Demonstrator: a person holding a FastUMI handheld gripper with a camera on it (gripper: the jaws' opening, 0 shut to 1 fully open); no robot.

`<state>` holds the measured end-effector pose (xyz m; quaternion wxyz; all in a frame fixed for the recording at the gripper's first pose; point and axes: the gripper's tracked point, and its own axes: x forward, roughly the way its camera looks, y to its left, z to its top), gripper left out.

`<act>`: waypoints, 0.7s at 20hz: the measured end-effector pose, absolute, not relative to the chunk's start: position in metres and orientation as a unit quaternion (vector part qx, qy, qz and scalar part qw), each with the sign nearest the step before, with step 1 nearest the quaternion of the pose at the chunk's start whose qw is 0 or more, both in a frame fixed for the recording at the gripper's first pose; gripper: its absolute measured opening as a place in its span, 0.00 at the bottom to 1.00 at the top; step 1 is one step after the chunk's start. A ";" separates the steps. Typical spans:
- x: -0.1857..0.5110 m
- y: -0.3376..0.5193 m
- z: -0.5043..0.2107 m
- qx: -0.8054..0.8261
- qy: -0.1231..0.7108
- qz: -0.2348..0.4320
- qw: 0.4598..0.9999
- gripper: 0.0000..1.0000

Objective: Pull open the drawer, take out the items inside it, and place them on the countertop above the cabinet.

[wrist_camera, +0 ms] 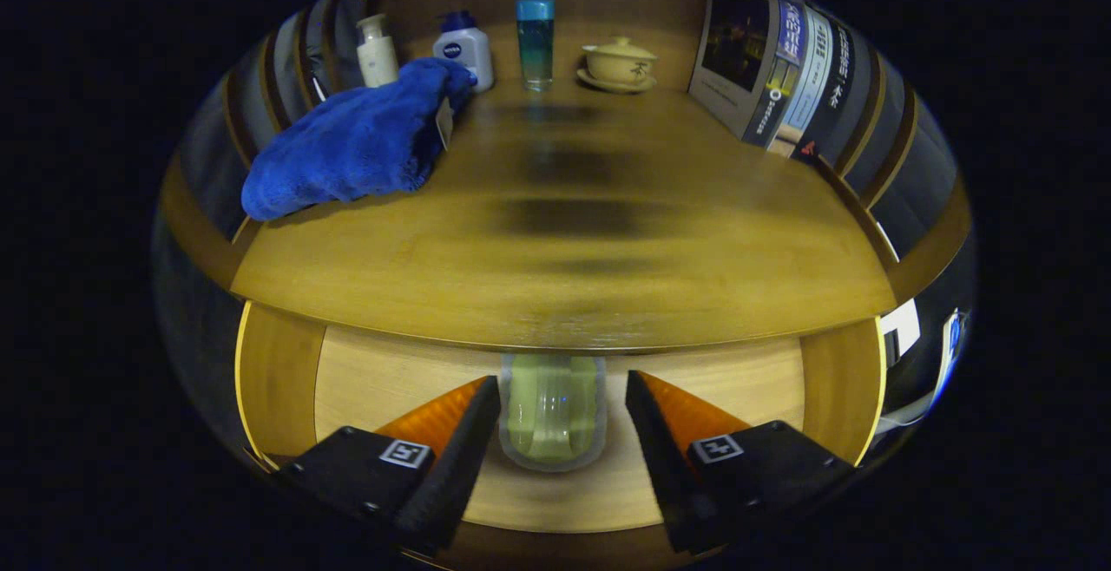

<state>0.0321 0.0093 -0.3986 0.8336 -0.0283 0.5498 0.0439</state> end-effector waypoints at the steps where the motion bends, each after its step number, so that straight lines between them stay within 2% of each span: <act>1: 0.033 0.008 -0.402 -0.022 0.555 0.039 0.831 0.80; 3: 0.033 0.007 -0.409 -0.015 0.567 0.034 0.823 0.71; 5: 0.031 0.009 -0.414 -0.007 0.577 0.034 0.816 0.69; 6: 0.030 0.011 -0.416 0.000 0.581 0.032 0.814 0.64; 8: 0.031 0.012 -0.419 0.005 0.584 0.031 0.811 0.46; 9: 0.030 0.012 -0.419 0.007 0.586 0.032 0.810 0.44; 11: 0.029 0.013 -0.417 0.013 0.584 0.031 0.811 0.26; 14: 0.028 0.018 -0.409 0.023 0.578 0.042 0.815 0.26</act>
